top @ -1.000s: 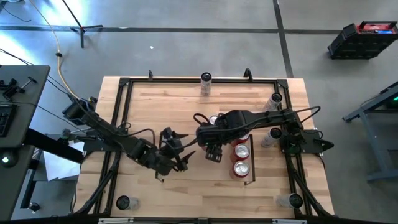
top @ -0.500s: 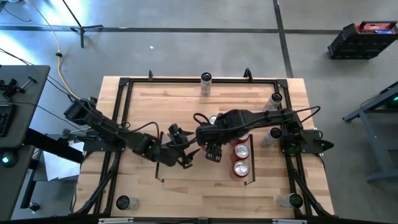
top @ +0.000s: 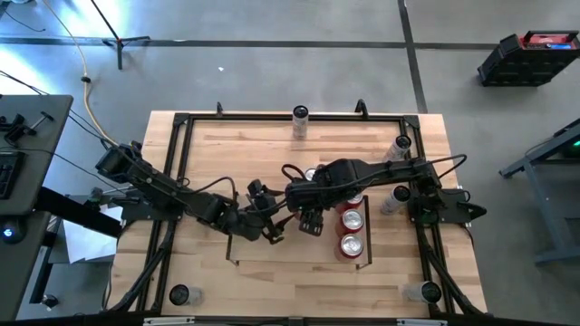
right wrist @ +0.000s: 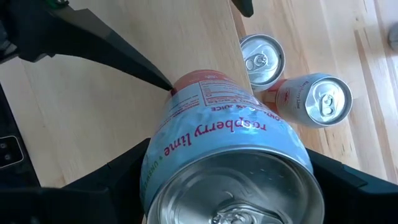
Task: Place canned beverage on shelf
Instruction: Put the top pink and white bottle on the shelf
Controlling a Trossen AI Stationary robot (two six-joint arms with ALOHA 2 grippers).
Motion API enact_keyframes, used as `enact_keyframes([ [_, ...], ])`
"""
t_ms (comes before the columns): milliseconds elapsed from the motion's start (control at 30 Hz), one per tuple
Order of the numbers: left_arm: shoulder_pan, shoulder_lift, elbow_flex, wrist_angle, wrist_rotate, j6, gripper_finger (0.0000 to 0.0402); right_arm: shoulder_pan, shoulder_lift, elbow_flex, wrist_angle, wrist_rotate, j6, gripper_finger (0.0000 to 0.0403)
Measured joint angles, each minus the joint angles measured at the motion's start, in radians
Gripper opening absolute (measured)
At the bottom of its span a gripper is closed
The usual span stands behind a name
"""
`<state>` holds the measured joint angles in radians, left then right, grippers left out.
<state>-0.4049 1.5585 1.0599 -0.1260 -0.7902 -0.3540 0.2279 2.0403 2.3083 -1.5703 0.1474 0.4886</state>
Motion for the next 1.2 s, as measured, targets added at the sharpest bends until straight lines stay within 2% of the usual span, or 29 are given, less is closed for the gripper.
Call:
enact_keyframes([
  [267,-0.004,0.026,0.0,0.05,0.009,0.104,0.0341,0.0,0.0,0.0,-0.001,0.0,0.0,0.0302],
  [500,0.007,0.07,0.0,0.171,0.098,0.199,0.0332,0.0,0.0,0.0,-0.002,-0.001,0.0,0.0302],
  [733,0.008,0.082,0.0,0.199,0.106,0.199,0.0309,0.0,0.0,0.0,-0.005,-0.006,0.0,0.0302],
  [1000,0.013,0.082,0.0,0.2,0.114,0.163,0.0263,0.001,0.0,0.0,-0.005,-0.006,0.0,0.0302],
  [1200,0.015,0.082,0.0,0.2,0.114,0.157,0.0256,0.0,0.0,0.0,-0.005,-0.005,0.0,0.0303],
])
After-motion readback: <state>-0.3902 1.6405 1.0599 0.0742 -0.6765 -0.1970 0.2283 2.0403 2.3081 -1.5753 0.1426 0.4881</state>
